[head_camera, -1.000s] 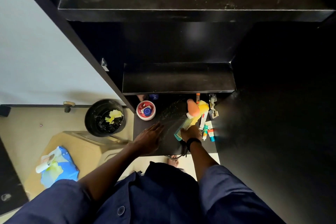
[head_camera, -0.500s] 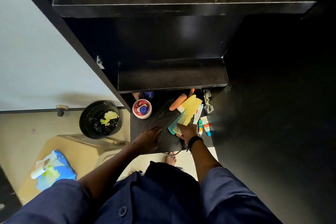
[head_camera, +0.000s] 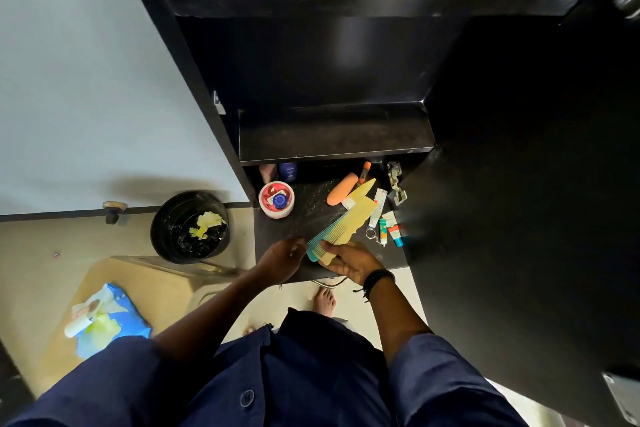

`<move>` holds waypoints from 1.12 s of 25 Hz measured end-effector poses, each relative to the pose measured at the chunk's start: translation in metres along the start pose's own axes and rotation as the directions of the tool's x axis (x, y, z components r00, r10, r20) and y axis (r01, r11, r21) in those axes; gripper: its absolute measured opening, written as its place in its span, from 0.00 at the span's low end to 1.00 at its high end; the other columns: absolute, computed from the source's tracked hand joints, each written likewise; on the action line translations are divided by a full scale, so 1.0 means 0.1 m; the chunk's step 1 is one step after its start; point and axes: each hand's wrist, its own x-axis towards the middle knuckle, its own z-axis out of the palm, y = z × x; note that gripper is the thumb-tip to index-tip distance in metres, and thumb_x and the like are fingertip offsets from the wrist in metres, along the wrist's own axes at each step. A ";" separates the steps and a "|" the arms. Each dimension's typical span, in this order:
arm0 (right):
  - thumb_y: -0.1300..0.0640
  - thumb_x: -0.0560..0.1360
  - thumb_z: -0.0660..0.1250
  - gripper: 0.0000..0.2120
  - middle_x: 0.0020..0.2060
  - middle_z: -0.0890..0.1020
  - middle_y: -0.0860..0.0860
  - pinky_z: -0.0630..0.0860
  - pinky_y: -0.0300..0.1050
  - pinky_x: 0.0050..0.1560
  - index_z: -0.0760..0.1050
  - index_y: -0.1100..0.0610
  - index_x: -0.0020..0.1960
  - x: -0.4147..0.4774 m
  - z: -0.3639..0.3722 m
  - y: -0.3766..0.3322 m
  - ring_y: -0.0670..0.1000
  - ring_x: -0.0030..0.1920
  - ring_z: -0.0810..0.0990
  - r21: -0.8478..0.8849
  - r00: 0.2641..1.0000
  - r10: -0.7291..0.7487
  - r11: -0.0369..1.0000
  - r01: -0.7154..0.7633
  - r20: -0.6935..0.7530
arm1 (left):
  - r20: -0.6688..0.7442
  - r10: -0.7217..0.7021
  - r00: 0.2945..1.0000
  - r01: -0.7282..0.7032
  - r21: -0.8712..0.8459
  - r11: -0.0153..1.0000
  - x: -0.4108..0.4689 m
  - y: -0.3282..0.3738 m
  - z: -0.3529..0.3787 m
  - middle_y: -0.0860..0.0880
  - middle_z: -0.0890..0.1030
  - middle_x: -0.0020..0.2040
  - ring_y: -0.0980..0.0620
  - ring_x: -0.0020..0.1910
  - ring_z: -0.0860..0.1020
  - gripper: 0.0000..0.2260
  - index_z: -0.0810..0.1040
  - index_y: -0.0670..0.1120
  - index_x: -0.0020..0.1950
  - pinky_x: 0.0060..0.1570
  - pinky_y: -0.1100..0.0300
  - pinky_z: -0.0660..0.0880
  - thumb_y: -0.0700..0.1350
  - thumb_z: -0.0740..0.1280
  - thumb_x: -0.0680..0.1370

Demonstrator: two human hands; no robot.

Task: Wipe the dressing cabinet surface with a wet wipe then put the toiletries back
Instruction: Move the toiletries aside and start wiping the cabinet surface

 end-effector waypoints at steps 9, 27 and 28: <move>0.63 0.71 0.73 0.17 0.52 0.82 0.54 0.82 0.42 0.38 0.75 0.57 0.58 -0.29 0.09 0.38 0.53 0.48 0.83 -0.341 0.992 0.070 0.940 -0.030 0.106 | 0.044 -0.087 0.995 0.093 -0.185 0.978 -0.25 -0.30 0.01 0.45 0.80 0.53 0.43 0.54 0.79 0.11 0.76 0.40 0.51 0.47 0.56 0.79 0.42 0.56 0.82; 0.56 0.77 0.67 0.23 0.66 0.73 0.58 0.81 0.57 0.52 0.68 0.58 0.70 0.25 0.80 0.37 0.62 0.63 0.75 -0.889 0.995 0.016 0.450 0.077 0.095 | -0.006 -0.267 0.964 0.259 -0.222 0.940 -0.49 -0.85 -0.16 0.48 0.77 0.45 0.51 0.45 0.76 0.10 0.75 0.42 0.47 0.39 0.64 0.71 0.43 0.56 0.82; 0.56 0.77 0.66 0.22 0.65 0.75 0.58 0.81 0.57 0.52 0.69 0.58 0.69 0.29 0.78 0.37 0.61 0.62 0.76 -0.886 0.996 -0.039 0.454 0.089 0.080 | -0.007 -0.274 0.962 0.266 -0.222 0.938 -0.48 -0.87 -0.16 0.47 0.76 0.44 0.51 0.44 0.76 0.10 0.75 0.43 0.47 0.39 0.63 0.71 0.43 0.56 0.82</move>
